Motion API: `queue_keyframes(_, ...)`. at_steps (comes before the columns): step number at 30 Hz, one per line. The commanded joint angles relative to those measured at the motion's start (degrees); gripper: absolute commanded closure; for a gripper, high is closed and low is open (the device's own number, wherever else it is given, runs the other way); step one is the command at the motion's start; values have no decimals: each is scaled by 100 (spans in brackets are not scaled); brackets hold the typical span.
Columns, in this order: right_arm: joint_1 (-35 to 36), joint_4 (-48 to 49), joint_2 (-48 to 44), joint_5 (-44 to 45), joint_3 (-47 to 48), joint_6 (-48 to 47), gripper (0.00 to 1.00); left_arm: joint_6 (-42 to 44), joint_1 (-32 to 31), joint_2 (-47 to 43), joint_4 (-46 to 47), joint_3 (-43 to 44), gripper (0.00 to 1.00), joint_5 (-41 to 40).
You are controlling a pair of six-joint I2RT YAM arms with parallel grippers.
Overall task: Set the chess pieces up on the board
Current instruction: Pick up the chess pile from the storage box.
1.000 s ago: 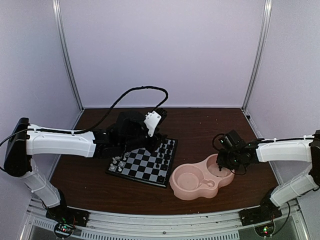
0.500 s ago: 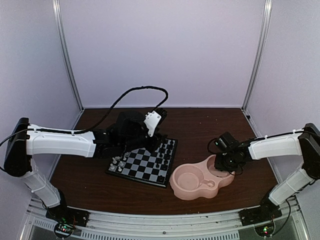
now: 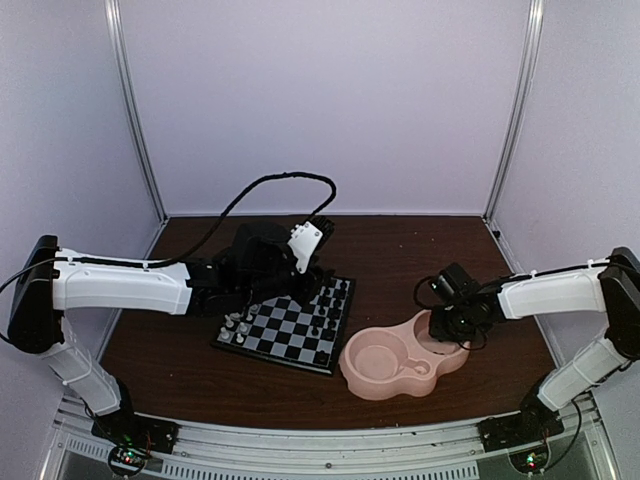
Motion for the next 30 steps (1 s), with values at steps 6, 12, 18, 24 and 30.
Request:
queue_keyframes(6,-18,374,-1060,-184,-241,-1005,90,37,55,26,250,27,56,113)
queue_keyframes(12,-4,790,-1980,-224,-563,-1471,91,-330,155,-3,193,46,57,532)
queue_keyframes(18,120,1573,-2519,-918,-842,-1941,91,-1969,1302,40,774,-218,56,3286)
queue_keyframes(24,556,2286,-2502,-1245,-883,-2258,91,-2331,1429,75,1029,-374,53,4012)
queue_keyframes(30,1235,2809,-1864,-1175,-589,-2690,93,-2581,1429,26,1177,-518,47,4532)
